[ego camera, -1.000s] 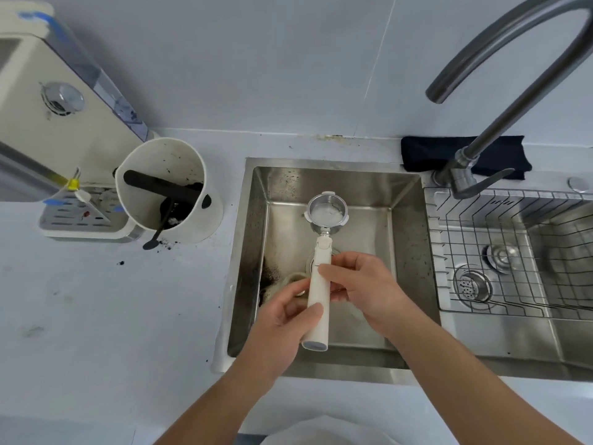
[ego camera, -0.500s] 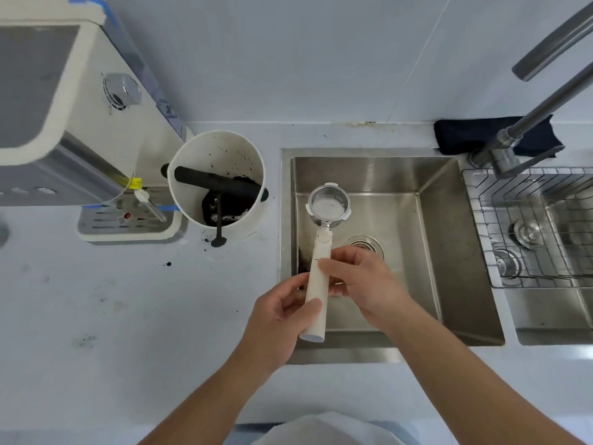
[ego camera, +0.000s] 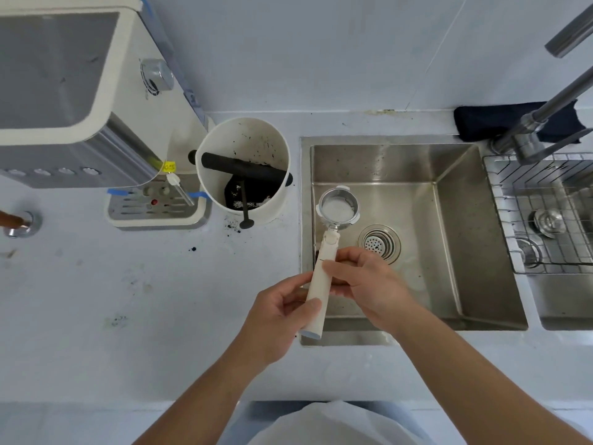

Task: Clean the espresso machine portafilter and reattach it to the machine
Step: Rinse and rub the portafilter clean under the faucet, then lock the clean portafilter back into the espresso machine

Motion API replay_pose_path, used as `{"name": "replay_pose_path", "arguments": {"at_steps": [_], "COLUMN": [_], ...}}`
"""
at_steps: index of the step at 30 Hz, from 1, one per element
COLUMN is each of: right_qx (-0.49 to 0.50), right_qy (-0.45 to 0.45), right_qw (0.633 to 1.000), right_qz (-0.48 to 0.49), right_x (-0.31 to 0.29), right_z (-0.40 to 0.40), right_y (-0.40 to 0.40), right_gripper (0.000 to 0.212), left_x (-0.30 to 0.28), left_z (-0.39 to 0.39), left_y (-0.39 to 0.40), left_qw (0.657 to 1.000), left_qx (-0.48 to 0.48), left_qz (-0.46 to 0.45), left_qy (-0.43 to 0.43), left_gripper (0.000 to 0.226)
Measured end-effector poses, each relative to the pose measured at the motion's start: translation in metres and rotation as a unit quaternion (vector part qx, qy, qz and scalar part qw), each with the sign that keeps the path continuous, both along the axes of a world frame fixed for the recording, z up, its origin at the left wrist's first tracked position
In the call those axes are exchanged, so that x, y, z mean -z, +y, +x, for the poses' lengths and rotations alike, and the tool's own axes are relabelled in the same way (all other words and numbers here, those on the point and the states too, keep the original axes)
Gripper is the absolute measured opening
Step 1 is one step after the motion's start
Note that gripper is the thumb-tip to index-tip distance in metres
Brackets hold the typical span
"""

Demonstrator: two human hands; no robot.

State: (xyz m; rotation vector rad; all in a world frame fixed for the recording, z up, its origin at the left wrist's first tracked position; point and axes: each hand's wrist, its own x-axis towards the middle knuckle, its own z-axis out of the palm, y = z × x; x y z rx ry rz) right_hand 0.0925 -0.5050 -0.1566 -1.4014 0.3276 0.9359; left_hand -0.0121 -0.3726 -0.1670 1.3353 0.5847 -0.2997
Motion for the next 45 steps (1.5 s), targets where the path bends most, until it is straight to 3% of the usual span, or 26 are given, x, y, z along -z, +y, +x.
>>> {"name": "replay_pose_path", "arguments": {"at_steps": [12, 26, 29, 45], "right_qx": [-0.036, 0.001, -0.003, -0.059], "right_qy": [0.004, 0.029, 0.027, 0.013], "right_qw": [0.998, 1.000, 1.000, 0.997], "right_qz": [0.042, 0.013, 0.007, 0.046], "right_x": [0.006, 0.017, 0.019, 0.018], "right_z": [-0.021, -0.102, -0.114, -0.134], "right_y": [0.013, 0.095, 0.113, 0.194], "right_gripper": [0.026, 0.019, 0.022, 0.022], "left_x": [-0.001, 0.010, 0.009, -0.002], "left_z": [-0.030, -0.095, -0.106, -0.139], "left_y": [0.005, 0.111, 0.129, 0.206], "left_qw": [0.999, 0.995, 0.994, 0.988], "left_qx": [-0.031, 0.079, 0.091, 0.073], "left_qz": [0.026, 0.040, 0.049, 0.132], "left_qy": [0.004, 0.042, 0.046, 0.042], "left_gripper": [0.038, 0.039, 0.048, 0.037]}}
